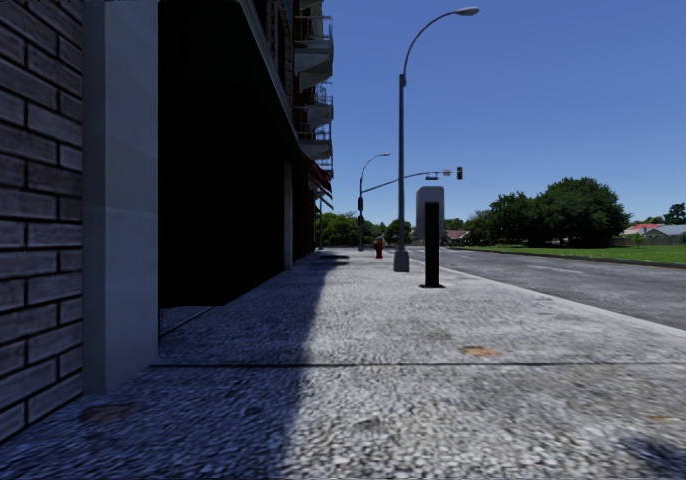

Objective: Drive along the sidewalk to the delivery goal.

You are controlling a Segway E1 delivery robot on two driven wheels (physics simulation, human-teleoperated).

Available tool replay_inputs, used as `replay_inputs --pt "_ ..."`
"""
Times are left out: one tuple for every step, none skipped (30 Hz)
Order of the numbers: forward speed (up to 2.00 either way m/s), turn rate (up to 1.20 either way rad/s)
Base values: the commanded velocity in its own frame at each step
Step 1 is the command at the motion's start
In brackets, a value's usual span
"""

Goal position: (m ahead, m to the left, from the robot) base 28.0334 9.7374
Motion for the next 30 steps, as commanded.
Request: replay_inputs --pt "2.0 0.0" --pt "2.0 0.0" --pt "2.0 0.0" --pt "2.0 0.0" --pt "2.0 0.0" --pt "2.0 0.0" --pt "2.0 0.0" --pt "2.0 0.0" --pt "2.0 0.0" --pt "2.0 0.0" --pt "2.0 0.0" --pt "2.0 0.0" --pt "2.0 0.0" --pt "2.0 -0.44" --pt "2.0 -0.7" --pt "2.0 -0.7" --pt "2.0 -0.77" --pt "2.0 -0.77" --pt "2.0 0.0" --pt "2.0 0.0" --pt "2.0 0.0" --pt "2.0 0.0" --pt "2.0 0.0" --pt "2.0 0.0" --pt "2.0 0.0" --pt "2.0 0.0" --pt "2.0 0.0" --pt "2.0 0.0" --pt "2.0 0.0" --pt "2.0 0.0"
